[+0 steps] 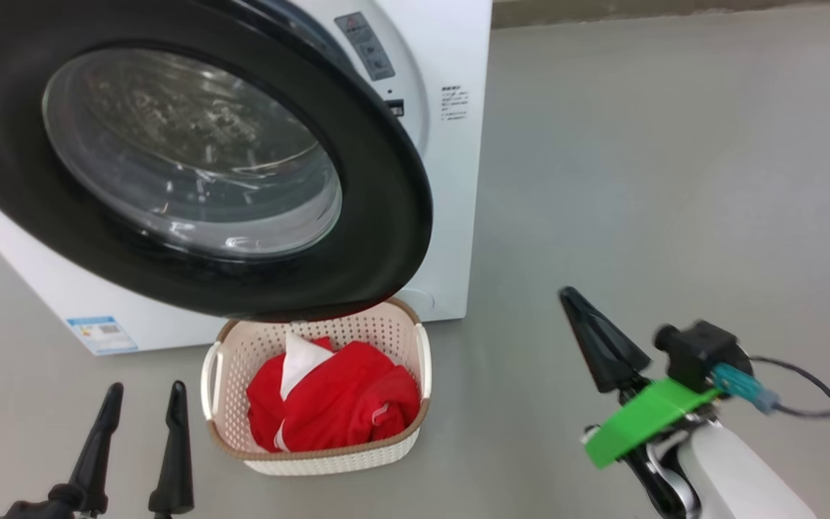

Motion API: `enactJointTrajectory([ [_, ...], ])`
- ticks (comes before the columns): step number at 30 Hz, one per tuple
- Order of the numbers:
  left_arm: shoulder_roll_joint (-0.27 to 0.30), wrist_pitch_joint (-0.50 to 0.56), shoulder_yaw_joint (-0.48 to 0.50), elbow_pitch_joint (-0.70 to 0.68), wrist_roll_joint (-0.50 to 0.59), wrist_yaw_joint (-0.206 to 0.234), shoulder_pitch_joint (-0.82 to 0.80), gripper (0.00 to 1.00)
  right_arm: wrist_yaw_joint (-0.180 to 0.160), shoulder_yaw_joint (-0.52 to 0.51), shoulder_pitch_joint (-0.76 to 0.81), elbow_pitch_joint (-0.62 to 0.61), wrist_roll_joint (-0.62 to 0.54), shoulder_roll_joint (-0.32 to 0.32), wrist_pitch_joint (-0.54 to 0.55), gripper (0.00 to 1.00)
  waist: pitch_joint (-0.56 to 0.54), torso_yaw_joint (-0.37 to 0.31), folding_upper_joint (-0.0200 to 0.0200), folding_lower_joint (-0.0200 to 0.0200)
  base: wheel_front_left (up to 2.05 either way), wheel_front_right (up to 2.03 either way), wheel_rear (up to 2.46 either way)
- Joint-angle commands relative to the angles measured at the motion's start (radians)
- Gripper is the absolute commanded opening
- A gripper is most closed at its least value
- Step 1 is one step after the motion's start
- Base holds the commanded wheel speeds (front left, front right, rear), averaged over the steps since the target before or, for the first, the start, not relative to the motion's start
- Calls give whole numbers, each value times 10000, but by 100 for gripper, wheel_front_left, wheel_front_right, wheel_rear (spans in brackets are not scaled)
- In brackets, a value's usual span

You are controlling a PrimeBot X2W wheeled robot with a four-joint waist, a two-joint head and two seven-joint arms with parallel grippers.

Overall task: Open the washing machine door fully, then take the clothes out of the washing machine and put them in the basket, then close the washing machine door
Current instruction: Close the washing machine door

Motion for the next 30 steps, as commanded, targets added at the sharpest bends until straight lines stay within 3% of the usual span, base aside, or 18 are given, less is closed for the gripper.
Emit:
enactJointTrajectory([
  [1, 79, -120, 285, -285, 110, -105, -410, 100, 4, 351, -434, -71, 165, -20, -60, 0, 198, 193, 0, 0, 0, 0, 0],
  [15, -173, -120, -57, -440, 301, -199, -1185, 100, 4, 2490, -3486, 1706, 609, 52, 38, 0, 1399, 1171, 0, 0, 0, 0, 0],
  [23, -302, -120, -135, -425, 312, -246, -1584, 100, 4, 2589, -4638, 2421, 814, 124, -54, 0, 1967, 1819, 0, 0, 0, 0, 0],
  [30, -371, -120, -195, -436, 353, -290, -1788, 100, 4, 2085, -5190, 2422, 787, 91, -62, 0, 2291, 2280, 0, 0, 0, 0, 0],
])
